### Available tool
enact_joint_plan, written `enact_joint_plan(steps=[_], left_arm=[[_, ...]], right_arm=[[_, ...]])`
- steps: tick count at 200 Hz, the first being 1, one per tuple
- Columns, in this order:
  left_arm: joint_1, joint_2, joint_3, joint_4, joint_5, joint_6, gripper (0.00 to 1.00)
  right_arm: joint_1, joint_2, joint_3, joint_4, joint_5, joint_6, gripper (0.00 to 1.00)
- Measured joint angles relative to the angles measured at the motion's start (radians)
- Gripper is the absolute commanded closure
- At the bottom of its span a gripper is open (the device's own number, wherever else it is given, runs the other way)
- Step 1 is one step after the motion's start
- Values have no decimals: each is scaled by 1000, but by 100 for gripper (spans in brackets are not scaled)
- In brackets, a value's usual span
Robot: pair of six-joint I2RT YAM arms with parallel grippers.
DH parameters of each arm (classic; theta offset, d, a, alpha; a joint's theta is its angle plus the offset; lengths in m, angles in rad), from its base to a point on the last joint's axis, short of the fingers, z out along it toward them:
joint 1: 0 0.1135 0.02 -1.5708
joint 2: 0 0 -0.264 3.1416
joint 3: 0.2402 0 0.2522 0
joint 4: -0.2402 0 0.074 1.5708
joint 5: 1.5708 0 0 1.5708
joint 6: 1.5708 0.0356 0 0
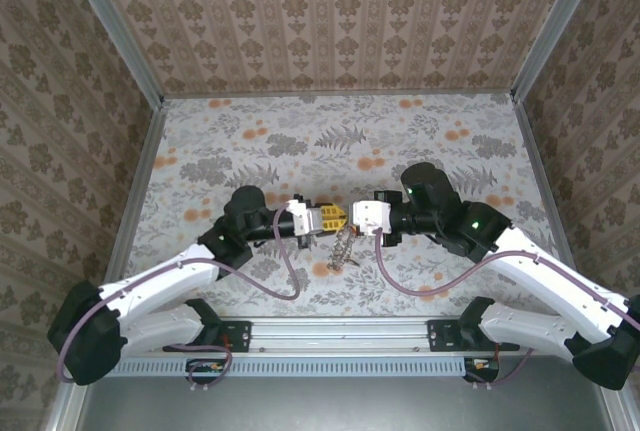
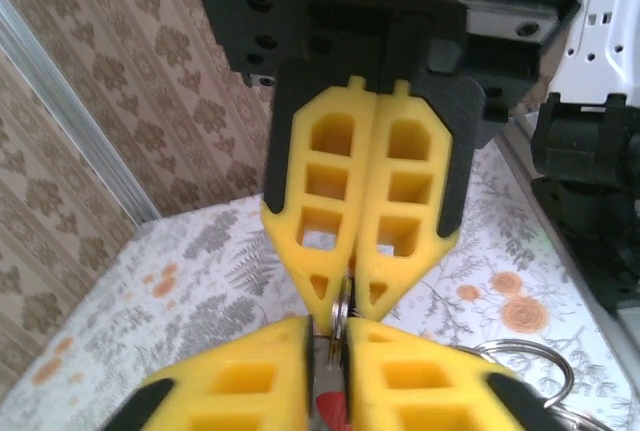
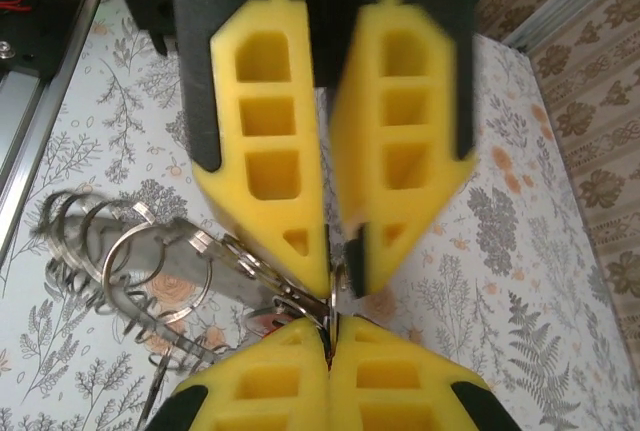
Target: Put the keys on the keyring
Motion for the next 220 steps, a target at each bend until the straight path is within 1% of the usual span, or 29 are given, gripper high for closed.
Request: enact_joint_plan(steps=[13, 19, 33, 54, 91, 113, 137, 165, 180, 203, 220], left_arm=[[8, -20, 55, -125, 0, 30, 64], [14, -30, 78, -176, 1, 40, 62], [35, -47, 131, -282, 0, 43, 61], [53, -47, 182, -396, -4, 43, 61], [53, 3, 231, -539, 11, 53, 60], [50, 34, 246, -572, 15, 52, 60], [44, 61, 259, -579, 18, 44, 64], [53, 66, 264, -589, 56, 42, 65], [84, 50, 264, -594, 100, 41, 64], [169, 26, 275, -597, 189, 22, 62], [190, 33, 315, -609, 209, -4, 62]], right_arm=[[2, 4, 3, -19, 9, -2, 100], [2, 6, 4, -29, 12, -4, 100], [2, 16, 10, -58, 16, -8, 100], [2, 28, 13, -79, 20, -9, 100], [2, 39, 18, -81, 23, -3, 100], [2, 45, 23, -81, 23, 5, 100], [2, 45, 23, -81, 23, 8, 100], [2, 45, 23, -81, 23, 10, 100], [2, 45, 23, -81, 23, 10, 100], [2, 44, 23, -81, 23, 7, 100], [3, 39, 23, -80, 23, 5, 100]])
